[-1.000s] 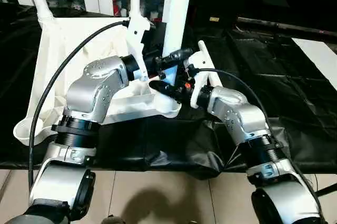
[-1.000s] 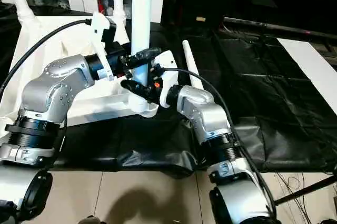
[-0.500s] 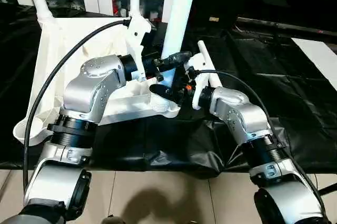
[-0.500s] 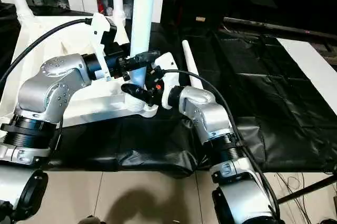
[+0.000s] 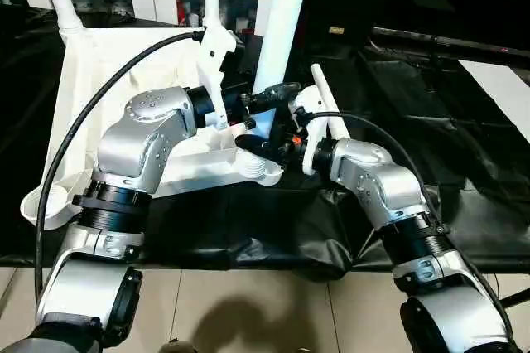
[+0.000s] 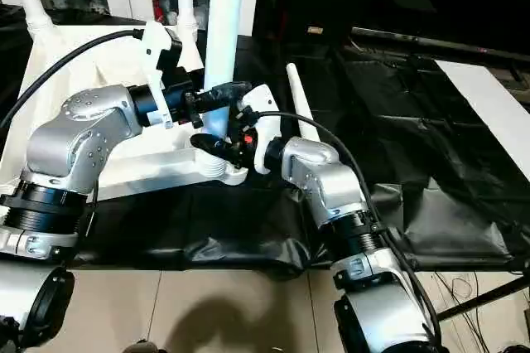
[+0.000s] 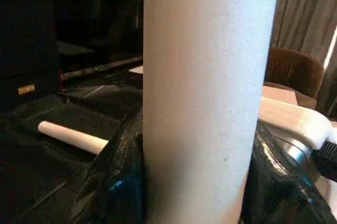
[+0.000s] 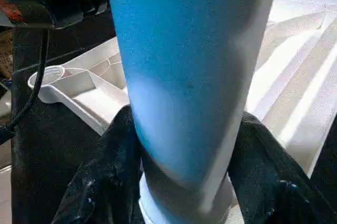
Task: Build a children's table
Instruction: Insert table leg to table base
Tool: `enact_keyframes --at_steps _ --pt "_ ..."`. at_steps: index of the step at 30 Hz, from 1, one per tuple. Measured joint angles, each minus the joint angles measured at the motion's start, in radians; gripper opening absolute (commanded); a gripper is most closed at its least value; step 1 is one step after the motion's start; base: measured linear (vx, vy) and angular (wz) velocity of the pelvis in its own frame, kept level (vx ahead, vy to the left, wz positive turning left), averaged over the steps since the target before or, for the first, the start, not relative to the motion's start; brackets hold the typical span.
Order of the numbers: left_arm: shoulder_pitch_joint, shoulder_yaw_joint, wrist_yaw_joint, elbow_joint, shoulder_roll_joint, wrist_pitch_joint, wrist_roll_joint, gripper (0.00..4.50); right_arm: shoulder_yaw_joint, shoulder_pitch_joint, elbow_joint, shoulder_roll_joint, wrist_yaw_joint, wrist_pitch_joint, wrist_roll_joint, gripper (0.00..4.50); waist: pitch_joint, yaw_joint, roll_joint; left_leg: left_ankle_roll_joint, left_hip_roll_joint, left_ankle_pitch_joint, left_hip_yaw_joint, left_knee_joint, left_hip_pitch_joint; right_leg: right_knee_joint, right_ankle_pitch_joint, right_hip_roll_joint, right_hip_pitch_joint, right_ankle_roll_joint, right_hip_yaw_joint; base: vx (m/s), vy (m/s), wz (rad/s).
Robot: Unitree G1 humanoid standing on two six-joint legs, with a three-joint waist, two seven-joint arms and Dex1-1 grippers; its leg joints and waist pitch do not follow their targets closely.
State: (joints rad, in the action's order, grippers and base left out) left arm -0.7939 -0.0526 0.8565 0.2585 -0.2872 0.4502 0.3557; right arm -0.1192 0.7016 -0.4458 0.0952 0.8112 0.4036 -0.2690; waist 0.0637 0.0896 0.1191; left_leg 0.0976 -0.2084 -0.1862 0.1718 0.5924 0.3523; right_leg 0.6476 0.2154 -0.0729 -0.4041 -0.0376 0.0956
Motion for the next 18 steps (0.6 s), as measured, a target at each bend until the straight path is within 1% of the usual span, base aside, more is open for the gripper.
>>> enact_keyframes --at_steps 1,2,3,4,5,6,8,9,10,12,13,14,16,17,18 --pt "0.000 0.000 -0.007 0.000 0.002 0.000 -0.001 1.86 0.000 0.000 0.000 0.000 -0.001 0.000 0.000 1.92 0.000 0.000 0.000 0.000 0.000 0.000 0.000 0.000 0.000 0.000 0.000 0.000 0.000 0.000 0.000 0.000 0.000 0.00" --pt "0.000 0.006 -0.010 0.000 0.002 0.007 0.001 2.21 0.002 0.000 0.000 0.000 -0.002 0.000 0.000 1.89 0.000 0.000 0.000 0.000 0.000 0.000 0.000 0.000 0.000 0.000 0.000 0.000 0.000 0.000 0.000 0.000 0.000 0.00" --pt "0.000 0.011 -0.010 0.000 0.002 0.014 0.004 2.42 0.002 0.000 0.000 -0.002 -0.004 -0.001 0.000 1.88 0.000 0.000 0.000 0.000 0.000 0.000 0.000 0.000 0.000 0.000 0.000 0.000 0.000 0.000 0.000 0.000 0.000 0.00" --pt "0.000 0.016 -0.014 0.000 0.008 0.018 0.006 2.42 0.005 0.000 -0.001 -0.005 -0.009 -0.003 -0.002 1.88 0.000 0.000 0.000 0.000 0.000 0.000 0.000 0.000 0.000 0.000 0.000 0.000 0.000 0.000 0.000 0.000 0.000 0.00" --pt "-0.001 0.026 -0.025 0.002 0.018 0.018 0.008 2.59 0.013 0.000 -0.003 -0.012 -0.016 -0.004 -0.009 1.88 0.000 0.000 0.000 0.000 0.000 0.000 0.000 0.000 0.000 0.000 0.000 0.000 0.000 0.000 0.000 0.000 0.000 0.00" --pt "-0.001 0.035 -0.032 0.007 0.030 0.010 0.016 2.62 0.020 0.000 -0.003 -0.018 -0.025 -0.009 -0.013 1.88 0.000 0.000 0.000 0.000 0.000 0.000 0.000 0.000 0.000 0.000 0.000 0.000 0.000 0.000 0.000 0.000 0.000 0.00" --pt "-0.001 0.065 -0.046 0.032 0.066 -0.039 0.042 2.76 0.054 0.001 -0.006 -0.028 -0.052 -0.023 -0.030 1.88 0.000 0.003 0.000 0.000 0.000 0.000 0.000 0.001 0.001 0.000 0.000 0.000 0.000 0.000 0.000 0.000 0.000 0.00" --pt "-0.001 0.093 -0.055 0.045 0.095 -0.065 0.061 2.76 0.074 0.001 -0.006 -0.032 -0.063 -0.027 -0.041 1.88 0.000 0.003 0.000 0.000 0.000 0.000 0.000 0.002 0.001 0.000 0.000 0.000 0.000 0.000 0.000 0.000 0.000 0.00" --pt "-0.002 0.138 -0.068 0.059 0.121 -0.097 0.091 2.83 0.095 0.001 -0.006 -0.038 -0.074 -0.038 -0.051 1.88 0.000 0.003 0.000 0.000 0.000 0.000 0.000 0.002 0.002 0.000 -0.001 0.000 0.000 0.000 0.000 0.000 0.000 0.00" --pt "-0.016 0.249 -0.100 0.085 0.191 -0.147 0.201 2.86 0.136 0.003 -0.006 -0.050 -0.100 -0.063 -0.076 1.87 0.000 0.003 0.000 0.000 0.000 0.000 0.000 0.004 0.002 0.000 -0.001 0.000 0.000 0.000 0.000 0.000 0.000 0.00" --pt "-0.029 0.286 -0.109 0.094 0.201 -0.153 0.244 2.86 0.150 0.003 -0.006 -0.054 -0.110 -0.071 -0.087 1.87 0.000 0.002 0.000 0.000 0.000 0.000 0.000 0.004 0.002 0.000 -0.001 0.000 0.000 0.000 0.000 0.000 0.000 0.00" --pt "-0.043 0.338 -0.109 0.095 0.210 -0.151 0.308 2.86 0.170 0.003 -0.006 -0.055 -0.125 -0.086 -0.096 1.87 0.000 0.000 0.000 0.000 0.000 0.000 0.000 0.004 0.002 0.000 -0.002 0.000 0.000 0.000 0.000 0.000 0.000 0.00" --pt "-0.049 0.395 -0.103 0.084 0.217 -0.136 0.392 2.86 0.204 0.004 -0.006 -0.052 -0.160 -0.112 -0.103 1.87 0.000 0.000 -0.001 0.000 0.000 0.000 0.000 0.004 0.001 0.000 -0.002 0.000 0.000 0.000 0.000 0.000 0.000 0.00" --pt "-0.048 0.415 -0.098 0.083 0.212 -0.123 0.415 2.86 0.220 0.004 -0.007 -0.047 -0.184 -0.129 -0.104 1.87 0.000 0.000 -0.001 0.000 0.000 0.000 0.000 0.004 0.001 0.000 -0.002 0.000 0.000 0.000 0.000 0.000 0.000 0.00" --pt "-0.044 0.413 -0.089 0.083 0.197 -0.120 0.410 2.86 0.225 0.009 -0.016 -0.041 -0.205 -0.139 -0.100 1.87 0.000 0.000 -0.001 0.000 0.000 0.000 0.000 0.004 0.001 0.000 -0.002 0.000 0.000 0.000 0.000 0.000 0.000 0.00"
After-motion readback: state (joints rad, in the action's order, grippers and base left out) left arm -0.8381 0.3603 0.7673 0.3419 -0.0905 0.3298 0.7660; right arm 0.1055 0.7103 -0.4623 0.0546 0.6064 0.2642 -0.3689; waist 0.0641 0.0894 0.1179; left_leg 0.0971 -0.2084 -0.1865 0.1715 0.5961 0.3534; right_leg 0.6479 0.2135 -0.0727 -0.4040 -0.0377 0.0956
